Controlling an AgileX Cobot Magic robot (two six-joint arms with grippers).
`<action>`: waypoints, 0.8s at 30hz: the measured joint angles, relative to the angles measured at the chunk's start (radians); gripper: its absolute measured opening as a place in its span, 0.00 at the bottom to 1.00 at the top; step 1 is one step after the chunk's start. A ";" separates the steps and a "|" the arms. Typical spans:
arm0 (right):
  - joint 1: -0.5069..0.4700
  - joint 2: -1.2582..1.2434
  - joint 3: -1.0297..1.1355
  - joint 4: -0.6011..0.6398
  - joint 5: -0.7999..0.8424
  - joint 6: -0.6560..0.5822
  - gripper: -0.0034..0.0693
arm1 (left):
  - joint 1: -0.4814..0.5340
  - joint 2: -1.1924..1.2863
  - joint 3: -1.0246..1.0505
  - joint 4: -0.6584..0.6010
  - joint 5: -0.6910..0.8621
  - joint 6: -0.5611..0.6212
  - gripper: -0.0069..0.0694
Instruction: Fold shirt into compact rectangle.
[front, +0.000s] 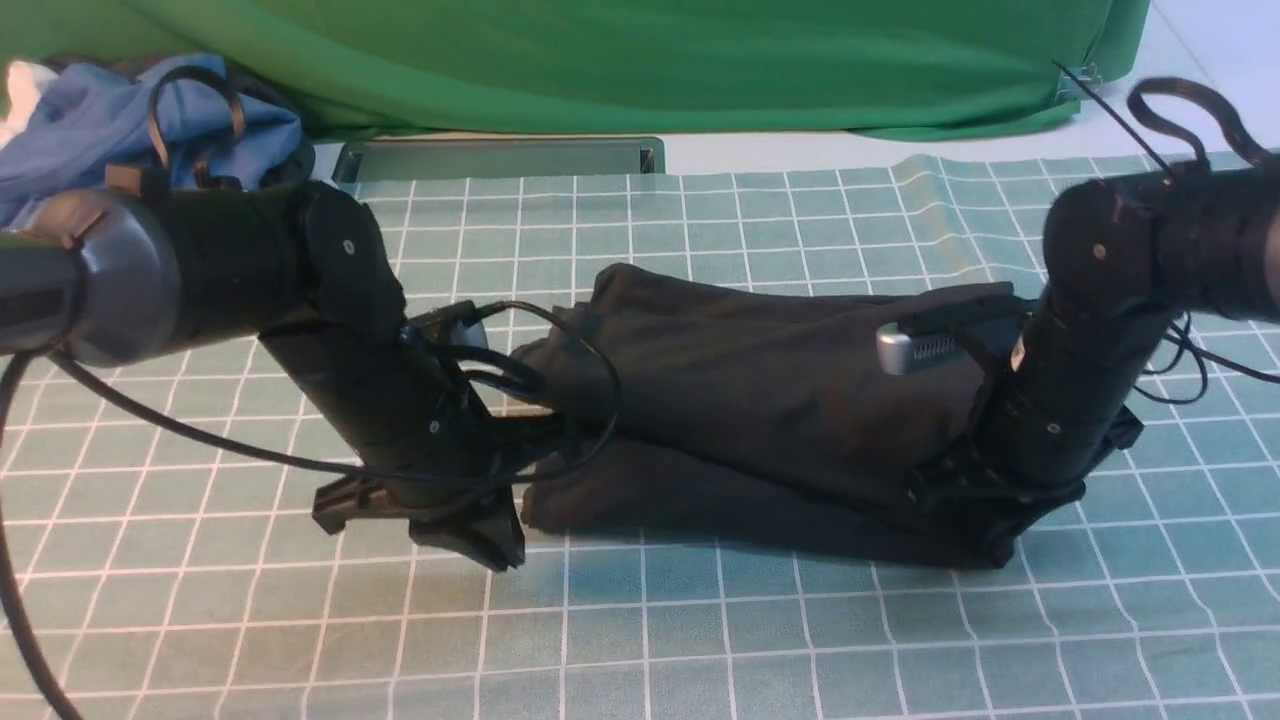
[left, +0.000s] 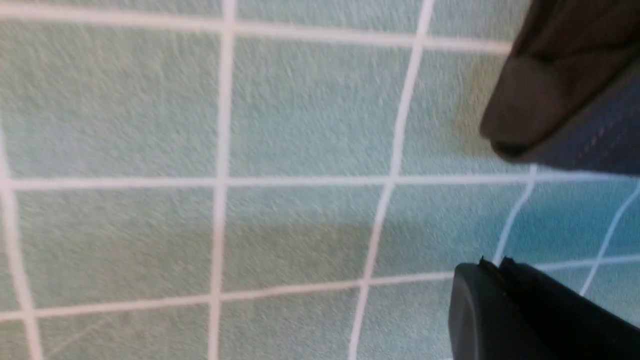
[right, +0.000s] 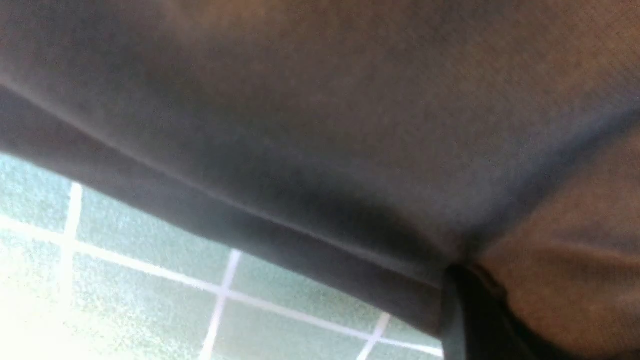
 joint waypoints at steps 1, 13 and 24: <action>0.000 0.000 0.001 0.000 -0.001 0.000 0.22 | -0.007 0.000 0.001 0.001 0.000 -0.002 0.11; 0.000 -0.007 0.012 0.000 -0.020 -0.001 0.25 | -0.034 -0.002 -0.131 0.059 -0.055 -0.021 0.35; 0.000 -0.007 0.013 -0.002 -0.023 -0.002 0.28 | -0.034 0.130 -0.138 0.050 -0.118 0.021 0.66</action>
